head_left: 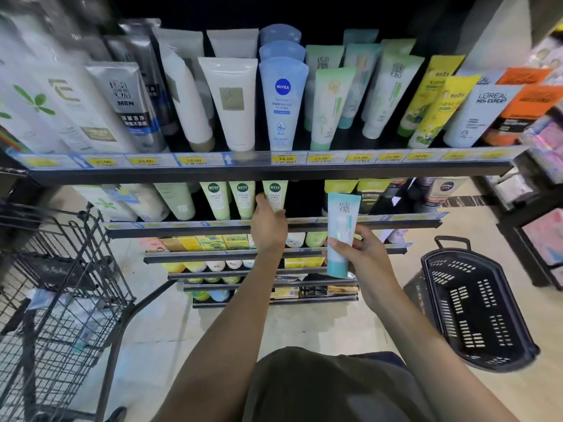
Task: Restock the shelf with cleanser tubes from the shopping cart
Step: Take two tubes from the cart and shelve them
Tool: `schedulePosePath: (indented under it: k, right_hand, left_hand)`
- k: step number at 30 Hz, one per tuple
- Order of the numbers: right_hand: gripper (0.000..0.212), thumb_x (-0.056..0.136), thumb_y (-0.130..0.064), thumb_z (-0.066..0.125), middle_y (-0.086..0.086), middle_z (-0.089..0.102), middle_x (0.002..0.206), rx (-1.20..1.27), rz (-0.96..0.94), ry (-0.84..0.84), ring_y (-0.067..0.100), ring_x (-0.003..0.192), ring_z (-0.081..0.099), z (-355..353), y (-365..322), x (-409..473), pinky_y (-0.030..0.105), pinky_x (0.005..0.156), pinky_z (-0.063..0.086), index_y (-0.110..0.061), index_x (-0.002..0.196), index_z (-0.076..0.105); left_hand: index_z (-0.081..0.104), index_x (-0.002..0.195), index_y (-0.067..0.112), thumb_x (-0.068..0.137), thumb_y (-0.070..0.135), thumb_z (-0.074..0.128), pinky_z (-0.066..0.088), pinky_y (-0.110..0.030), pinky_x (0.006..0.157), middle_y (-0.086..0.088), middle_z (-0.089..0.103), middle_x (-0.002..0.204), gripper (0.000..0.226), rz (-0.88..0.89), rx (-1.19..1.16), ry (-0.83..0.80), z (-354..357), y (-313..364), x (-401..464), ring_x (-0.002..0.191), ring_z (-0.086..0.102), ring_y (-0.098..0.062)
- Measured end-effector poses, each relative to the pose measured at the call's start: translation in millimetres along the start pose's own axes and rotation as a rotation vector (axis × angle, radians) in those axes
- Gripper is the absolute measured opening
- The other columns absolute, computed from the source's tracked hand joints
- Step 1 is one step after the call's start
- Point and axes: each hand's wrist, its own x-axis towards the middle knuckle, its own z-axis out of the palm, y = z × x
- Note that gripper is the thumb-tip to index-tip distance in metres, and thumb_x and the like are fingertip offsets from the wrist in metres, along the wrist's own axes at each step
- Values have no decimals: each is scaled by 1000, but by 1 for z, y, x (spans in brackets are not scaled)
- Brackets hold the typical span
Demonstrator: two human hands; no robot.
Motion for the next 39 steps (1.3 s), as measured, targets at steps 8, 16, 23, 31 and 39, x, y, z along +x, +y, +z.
schedulePosePath:
  k: [8, 16, 23, 31, 39]
  right_hand:
    - [42, 86, -18, 82, -8, 79, 108, 1, 2, 9, 27, 104, 75, -1, -3, -7, 57, 99, 56, -31, 122, 63]
    - [43, 87, -18, 82, -2, 77, 116, 7, -26, 38, 28, 107, 74, -4, -14, -10, 52, 89, 61, -24, 125, 62]
    - [49, 83, -14, 85, -1, 75, 117, 94, -108, 20, 27, 110, 72, 1, -43, -12, 57, 95, 57, -25, 124, 61]
    - [40, 85, -7, 82, -8, 72, 114, 39, -364, 58, 0, 98, 71, 11, -116, -3, 32, 87, 59, -26, 114, 61]
    - [41, 85, -11, 83, -8, 72, 116, -52, -520, 144, 6, 106, 70, 11, -163, 28, 28, 86, 59, -29, 113, 58]
  left_hand:
    - [47, 124, 3, 97, 12, 68, 56, -47, 69, -17, 65, 110, 36, 30, 53, -48, -7, 2, -6, 97, 68, -39]
    - [39, 151, 7, 101, 16, 62, 60, -44, 80, -14, 56, 145, 55, 85, 107, -40, -30, -14, -25, 108, 69, -33]
    - [55, 139, 8, 102, 22, 62, 54, -45, 95, -8, 63, 125, 40, 536, 189, 195, -77, 28, -44, 116, 59, -29]
    - [63, 128, 3, 98, 23, 66, 46, -45, 100, -16, 64, 123, 36, 915, 410, 314, -104, 92, 0, 114, 57, -35]
    - [68, 108, 9, 98, 30, 66, 45, -45, 81, -9, 66, 94, 23, 891, 530, 244, -98, 89, 13, 86, 61, -33]
